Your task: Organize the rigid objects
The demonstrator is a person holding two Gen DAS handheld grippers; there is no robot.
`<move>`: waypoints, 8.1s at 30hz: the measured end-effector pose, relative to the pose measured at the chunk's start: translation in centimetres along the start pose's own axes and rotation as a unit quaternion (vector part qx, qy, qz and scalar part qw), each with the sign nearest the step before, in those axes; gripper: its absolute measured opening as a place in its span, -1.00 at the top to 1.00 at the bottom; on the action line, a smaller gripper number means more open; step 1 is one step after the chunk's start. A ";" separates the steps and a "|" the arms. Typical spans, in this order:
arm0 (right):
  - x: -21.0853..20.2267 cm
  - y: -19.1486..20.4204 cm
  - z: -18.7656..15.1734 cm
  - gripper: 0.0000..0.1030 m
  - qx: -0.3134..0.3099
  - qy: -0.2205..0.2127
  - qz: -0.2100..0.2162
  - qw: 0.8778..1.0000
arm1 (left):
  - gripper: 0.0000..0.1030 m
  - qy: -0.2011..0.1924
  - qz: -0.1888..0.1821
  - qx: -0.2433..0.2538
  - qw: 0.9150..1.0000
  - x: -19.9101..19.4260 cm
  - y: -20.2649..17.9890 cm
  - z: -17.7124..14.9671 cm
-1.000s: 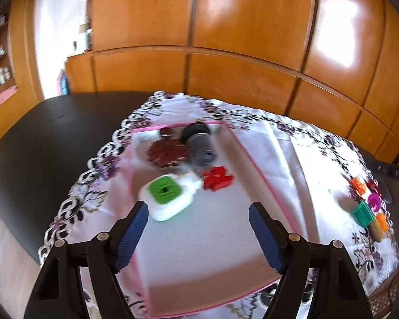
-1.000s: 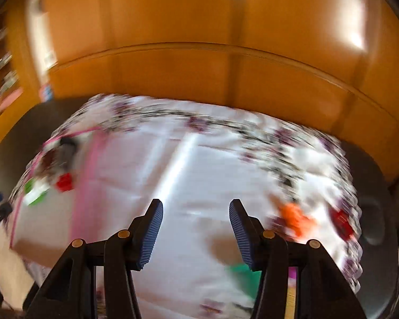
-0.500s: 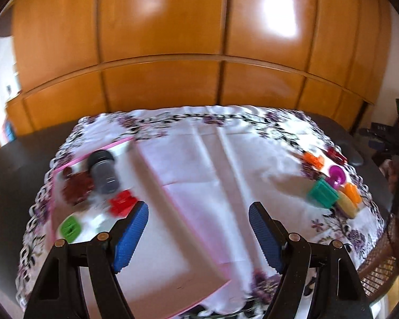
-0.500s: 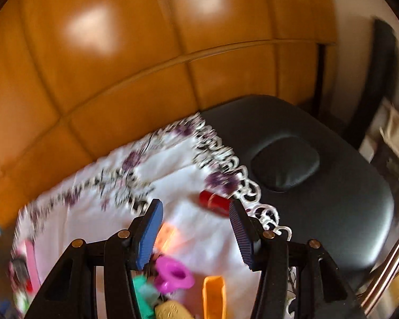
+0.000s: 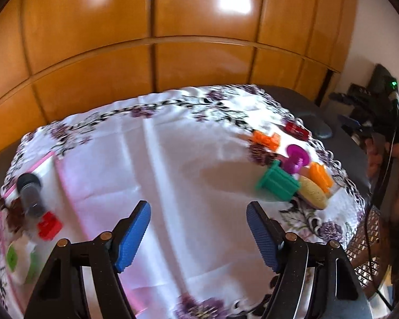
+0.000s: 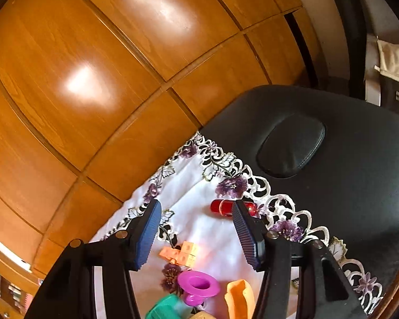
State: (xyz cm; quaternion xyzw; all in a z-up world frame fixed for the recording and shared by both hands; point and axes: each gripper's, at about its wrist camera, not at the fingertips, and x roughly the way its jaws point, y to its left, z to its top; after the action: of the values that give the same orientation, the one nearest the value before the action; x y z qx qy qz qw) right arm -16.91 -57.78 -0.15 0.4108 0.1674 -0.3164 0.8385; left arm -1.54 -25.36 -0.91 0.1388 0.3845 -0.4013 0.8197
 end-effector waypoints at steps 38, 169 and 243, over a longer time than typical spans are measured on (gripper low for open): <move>1.2 0.6 -0.5 -0.12 -0.017 0.030 -0.003 0.999 | -0.15 0.082 -0.053 -0.043 0.994 10.6 -3.2 0.8; 15.1 16.2 -18.0 -0.18 -0.521 0.209 -0.044 0.826 | -0.18 -0.033 0.163 -0.267 0.949 -9.1 18.5 -12.5; 14.2 17.0 -17.3 -0.18 -0.496 0.230 -0.043 0.836 | -0.61 -0.055 0.256 -0.271 0.926 -10.9 20.4 -13.4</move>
State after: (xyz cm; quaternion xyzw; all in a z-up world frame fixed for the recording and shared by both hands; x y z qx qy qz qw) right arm 4.67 -41.72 -8.44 -0.0072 0.5074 -0.1231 0.8529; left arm 2.93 0.93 -3.38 -0.0176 0.3841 -0.0656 0.9208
